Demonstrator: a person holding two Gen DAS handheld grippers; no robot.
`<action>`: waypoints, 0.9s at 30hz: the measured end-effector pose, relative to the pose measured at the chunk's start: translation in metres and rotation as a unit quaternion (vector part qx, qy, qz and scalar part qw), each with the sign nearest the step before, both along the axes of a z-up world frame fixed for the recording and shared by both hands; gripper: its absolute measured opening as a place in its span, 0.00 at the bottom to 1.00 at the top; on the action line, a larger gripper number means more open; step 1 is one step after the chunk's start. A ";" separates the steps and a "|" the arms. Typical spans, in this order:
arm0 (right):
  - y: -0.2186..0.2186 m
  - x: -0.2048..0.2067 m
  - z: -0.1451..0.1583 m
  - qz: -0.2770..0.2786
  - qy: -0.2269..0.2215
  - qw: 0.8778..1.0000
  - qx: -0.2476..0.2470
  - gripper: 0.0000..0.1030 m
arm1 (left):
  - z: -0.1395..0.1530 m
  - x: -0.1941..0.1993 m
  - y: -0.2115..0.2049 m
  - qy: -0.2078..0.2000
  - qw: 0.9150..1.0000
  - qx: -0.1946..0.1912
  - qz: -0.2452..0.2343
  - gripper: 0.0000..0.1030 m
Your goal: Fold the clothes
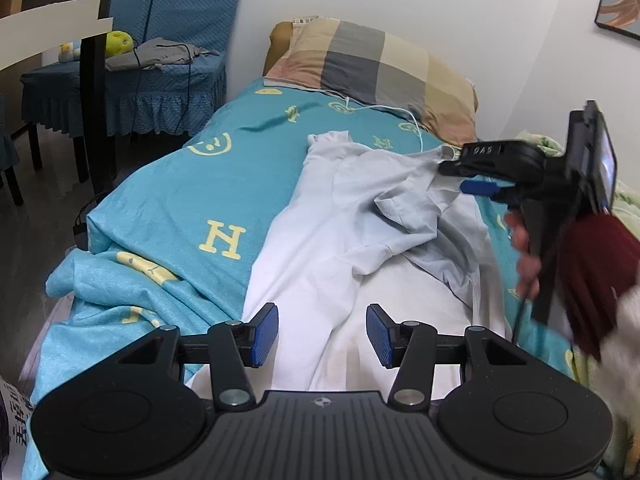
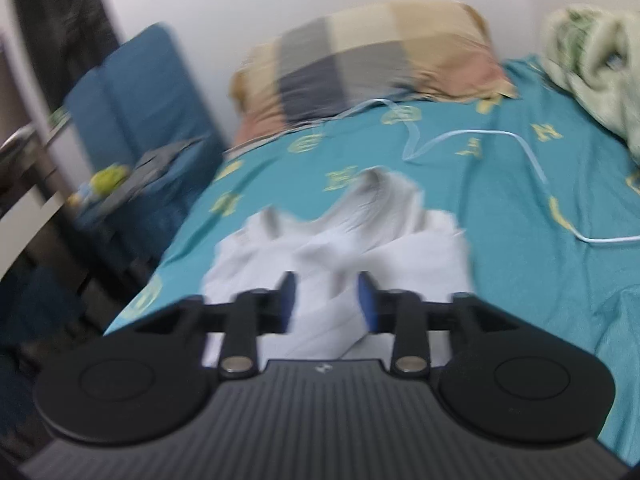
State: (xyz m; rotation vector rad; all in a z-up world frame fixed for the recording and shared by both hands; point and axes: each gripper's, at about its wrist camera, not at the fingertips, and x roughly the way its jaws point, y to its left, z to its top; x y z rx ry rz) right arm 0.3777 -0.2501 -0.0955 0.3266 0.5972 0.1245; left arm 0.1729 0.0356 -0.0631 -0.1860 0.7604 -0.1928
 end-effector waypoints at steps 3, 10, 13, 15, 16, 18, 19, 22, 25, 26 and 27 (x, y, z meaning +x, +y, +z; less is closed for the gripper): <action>0.034 -0.019 -0.001 0.044 0.002 0.999 -0.030 0.41 | 0.001 -0.002 0.002 -0.001 1.000 -0.002 0.004 0.50; 0.090 -0.020 -0.035 0.084 0.030 0.984 -0.157 0.41 | 0.003 -0.005 0.005 -0.001 1.000 -0.004 0.005 0.50; 0.097 -0.019 -0.042 0.077 0.028 0.977 -0.197 0.37 | 0.003 -0.006 0.007 -0.001 1.000 -0.005 0.005 0.51; 0.088 -0.018 -0.038 0.045 0.028 0.982 -0.180 0.07 | 0.004 -0.007 0.008 -0.001 1.000 -0.005 0.005 0.51; 0.082 -0.017 -0.034 0.026 0.028 0.985 -0.169 0.07 | 0.003 -0.006 0.007 0.000 1.000 -0.005 0.004 0.50; 0.066 -0.021 -0.026 0.000 0.017 0.991 -0.135 0.06 | 0.002 -0.006 0.007 0.003 1.000 -0.004 0.003 0.50; 0.058 -0.024 -0.022 -0.015 0.012 0.993 -0.120 0.06 | 0.002 -0.005 0.007 0.004 1.000 -0.004 0.002 0.50; 0.027 -0.032 -0.022 -0.067 0.018 0.995 -0.068 0.06 | 0.001 -0.004 0.006 0.008 1.000 -0.003 -0.001 0.50; 0.003 -0.033 -0.040 -0.098 0.047 0.993 -0.043 0.06 | -0.001 -0.003 0.005 0.011 1.000 -0.002 -0.003 0.50; -0.001 -0.031 -0.049 -0.095 0.060 0.993 -0.040 0.06 | -0.001 -0.002 0.005 0.013 1.000 -0.002 -0.004 0.50; -0.002 -0.031 -0.055 -0.087 0.066 0.993 -0.033 0.07 | -0.001 -0.002 0.005 0.014 1.000 -0.002 -0.005 0.51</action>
